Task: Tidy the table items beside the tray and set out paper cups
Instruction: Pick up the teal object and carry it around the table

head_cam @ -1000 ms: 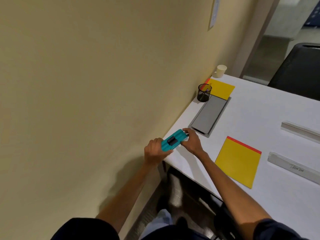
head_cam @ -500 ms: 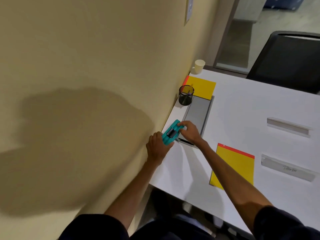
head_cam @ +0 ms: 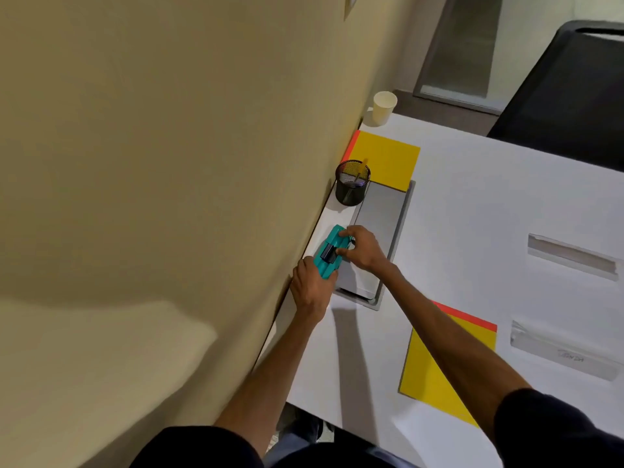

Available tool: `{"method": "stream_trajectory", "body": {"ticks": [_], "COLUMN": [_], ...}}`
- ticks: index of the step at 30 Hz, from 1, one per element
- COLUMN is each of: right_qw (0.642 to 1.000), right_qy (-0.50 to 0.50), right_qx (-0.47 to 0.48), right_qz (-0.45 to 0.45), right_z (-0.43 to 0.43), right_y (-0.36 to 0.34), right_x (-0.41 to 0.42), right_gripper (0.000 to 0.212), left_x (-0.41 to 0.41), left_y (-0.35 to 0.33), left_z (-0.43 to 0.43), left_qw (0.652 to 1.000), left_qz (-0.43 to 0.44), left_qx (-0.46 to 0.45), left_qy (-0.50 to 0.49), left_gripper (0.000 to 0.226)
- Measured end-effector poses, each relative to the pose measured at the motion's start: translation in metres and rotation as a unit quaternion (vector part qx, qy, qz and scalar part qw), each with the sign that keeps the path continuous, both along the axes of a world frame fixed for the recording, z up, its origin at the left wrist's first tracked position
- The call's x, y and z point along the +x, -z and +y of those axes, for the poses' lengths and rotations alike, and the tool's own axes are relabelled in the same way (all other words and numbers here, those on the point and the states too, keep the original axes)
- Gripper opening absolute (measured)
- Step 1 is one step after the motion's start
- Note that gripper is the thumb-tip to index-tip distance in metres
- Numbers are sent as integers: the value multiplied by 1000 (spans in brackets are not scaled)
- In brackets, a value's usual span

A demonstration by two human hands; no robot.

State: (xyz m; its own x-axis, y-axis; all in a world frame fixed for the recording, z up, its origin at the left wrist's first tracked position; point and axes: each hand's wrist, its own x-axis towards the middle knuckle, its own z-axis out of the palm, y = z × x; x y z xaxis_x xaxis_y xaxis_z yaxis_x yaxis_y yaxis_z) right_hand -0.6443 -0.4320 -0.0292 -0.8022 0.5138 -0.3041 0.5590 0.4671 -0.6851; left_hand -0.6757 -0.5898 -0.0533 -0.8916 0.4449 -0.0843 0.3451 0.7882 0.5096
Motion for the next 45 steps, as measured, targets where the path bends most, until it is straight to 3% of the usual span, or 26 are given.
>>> {"method": "stream_trajectory", "body": {"ticks": [9,22,31,40,43,45], "right_qw": [999,997,999,994,988,983], "right_qy": [-34,-68,-6,93,139,163], "right_qx": [7,23,46,34,35,45], "right_qz": [-11,-42,-24,38,63,77], "right_z": [40,42,29,6,-3,-10], "right_y": [21,46,42,30,23,23], "right_x": [-48,-52,-45,6,36,60], "right_gripper": [49,49,57,50,44,40], "left_x": [-32,-33,-29,2,8,16], "left_y": [17,26,17,7,-3,-5], "left_z": [41,44,35,22,25,26], "left_qw": [999,997,990,999,998,997], "left_qz": [-29,-72,-113,-18,15,6], "left_qx": [-8,18,79,-35,-58,-24], "left_qy": [-27,-28,-7,2,22,68], "left_gripper": [65,68,67,77,63,45]}}
